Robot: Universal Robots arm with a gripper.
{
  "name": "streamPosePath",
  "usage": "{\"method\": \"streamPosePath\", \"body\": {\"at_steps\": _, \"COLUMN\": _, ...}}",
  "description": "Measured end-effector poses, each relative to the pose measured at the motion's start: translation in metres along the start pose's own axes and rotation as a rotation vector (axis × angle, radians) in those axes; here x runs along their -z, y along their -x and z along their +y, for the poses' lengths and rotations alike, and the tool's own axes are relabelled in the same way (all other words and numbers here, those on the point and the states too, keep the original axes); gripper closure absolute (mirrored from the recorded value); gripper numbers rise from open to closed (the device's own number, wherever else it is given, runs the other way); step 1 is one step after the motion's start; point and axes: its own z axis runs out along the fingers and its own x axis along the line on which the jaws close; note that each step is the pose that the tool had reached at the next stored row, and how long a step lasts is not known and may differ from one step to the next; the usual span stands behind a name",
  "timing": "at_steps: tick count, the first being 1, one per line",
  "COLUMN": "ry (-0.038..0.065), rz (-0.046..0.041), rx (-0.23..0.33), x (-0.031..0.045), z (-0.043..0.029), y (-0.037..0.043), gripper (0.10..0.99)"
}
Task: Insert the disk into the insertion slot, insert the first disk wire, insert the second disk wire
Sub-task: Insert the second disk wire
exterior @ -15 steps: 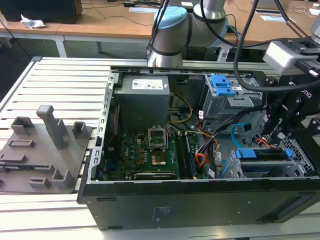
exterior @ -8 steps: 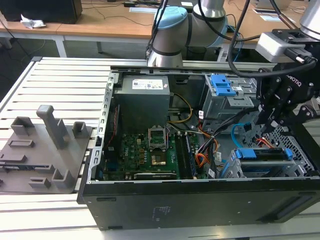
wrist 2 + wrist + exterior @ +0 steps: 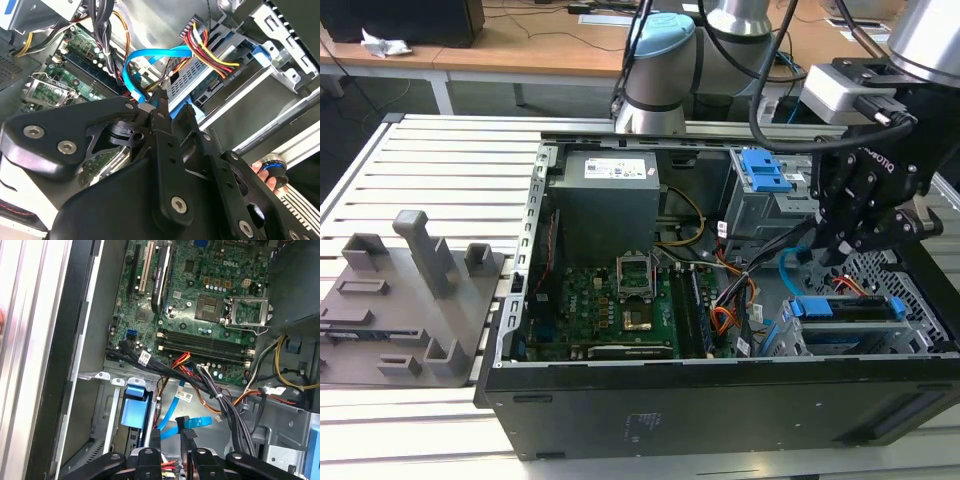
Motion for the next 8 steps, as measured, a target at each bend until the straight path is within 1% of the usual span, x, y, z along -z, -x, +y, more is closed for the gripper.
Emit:
{"method": "streamPosePath", "body": {"at_steps": 1, "ry": 0.0, "rz": 0.0001, "rx": 0.001, "x": 0.0, "z": 0.0, "y": 0.0009, "gripper": 0.784}}
{"method": "streamPosePath", "body": {"at_steps": 3, "ry": 0.0, "rz": 0.0003, "rx": 0.005, "x": 0.0003, "z": -0.001, "y": 0.0076, "gripper": 0.784}}
{"method": "streamPosePath", "body": {"at_steps": 6, "ry": -0.001, "rz": 0.0007, "rx": 0.009, "x": 0.0039, "z": -0.0005, "y": 0.0086, "gripper": 0.784}}
{"method": "streamPosePath", "body": {"at_steps": 7, "ry": -0.001, "rz": 0.0007, "rx": 0.01, "x": 0.0048, "z": 0.0003, "y": 0.0087, "gripper": 0.784}}
{"method": "streamPosePath", "body": {"at_steps": 8, "ry": -0.001, "rz": 0.0003, "rx": 0.011, "x": 0.0047, "z": 0.0029, "y": 0.0092, "gripper": 0.784}}
